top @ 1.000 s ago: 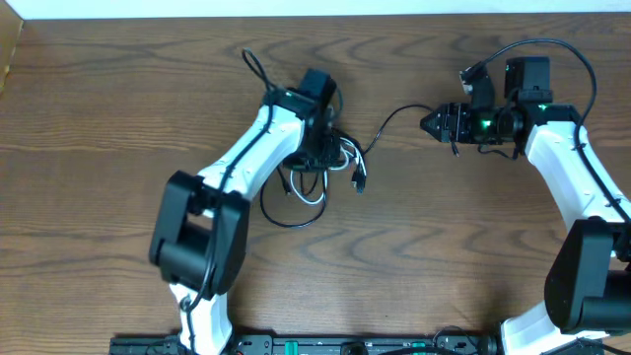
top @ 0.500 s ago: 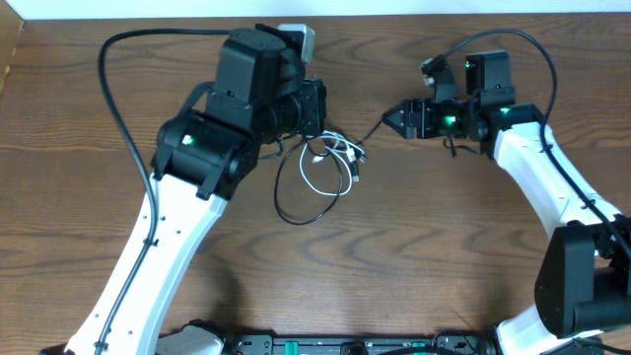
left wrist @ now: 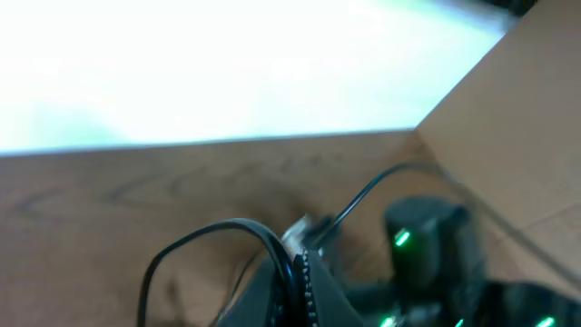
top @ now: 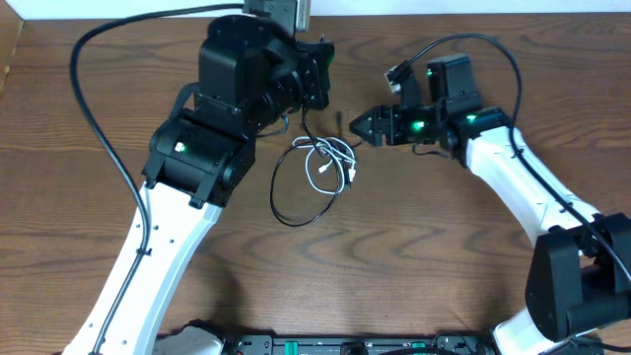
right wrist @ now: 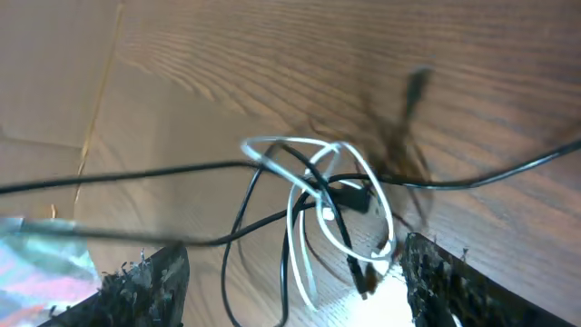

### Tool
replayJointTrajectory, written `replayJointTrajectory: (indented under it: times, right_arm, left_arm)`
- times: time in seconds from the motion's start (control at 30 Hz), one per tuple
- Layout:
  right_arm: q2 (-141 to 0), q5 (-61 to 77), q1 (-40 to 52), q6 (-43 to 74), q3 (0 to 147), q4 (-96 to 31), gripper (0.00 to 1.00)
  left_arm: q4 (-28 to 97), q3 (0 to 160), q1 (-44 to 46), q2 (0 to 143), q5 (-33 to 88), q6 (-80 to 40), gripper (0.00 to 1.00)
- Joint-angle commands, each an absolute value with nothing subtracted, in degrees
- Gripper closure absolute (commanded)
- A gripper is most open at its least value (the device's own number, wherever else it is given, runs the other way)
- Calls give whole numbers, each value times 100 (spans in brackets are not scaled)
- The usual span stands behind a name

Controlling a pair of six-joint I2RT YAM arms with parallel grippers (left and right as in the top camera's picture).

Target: Untangle cables

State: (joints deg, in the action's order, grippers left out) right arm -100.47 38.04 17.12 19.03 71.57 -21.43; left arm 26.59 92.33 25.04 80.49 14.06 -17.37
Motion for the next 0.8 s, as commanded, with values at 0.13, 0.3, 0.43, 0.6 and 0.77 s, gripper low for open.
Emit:
replayJointTrajectory:
  times: [0.13, 0.3, 0.43, 0.6, 0.77]
  right_arm:
    - [-10442, 2993, 2045, 2655, 7157, -1990, 28]
    - [-10785, 2995, 2241, 2919, 7157, -1811, 29]
    - [-10997, 2998, 2353, 3026, 7157, -1800, 29]
    - [-11281, 2989, 2408, 3105, 7157, -1822, 28]
    - [-11657, 2958, 2399, 3127, 7157, -1857, 29]
  left_arm:
    - [2283, 9240, 2515, 7682, 1457, -1837, 92]
    - [2268, 9240, 2515, 7627, 1452, -1837, 93]
    - [2080, 9240, 2488, 7577, 1452, -1835, 93]
    - [1562, 9240, 2322, 7373, 1450, -1835, 93]
    - [1090, 9240, 2029, 7015, 1444, -1835, 93]
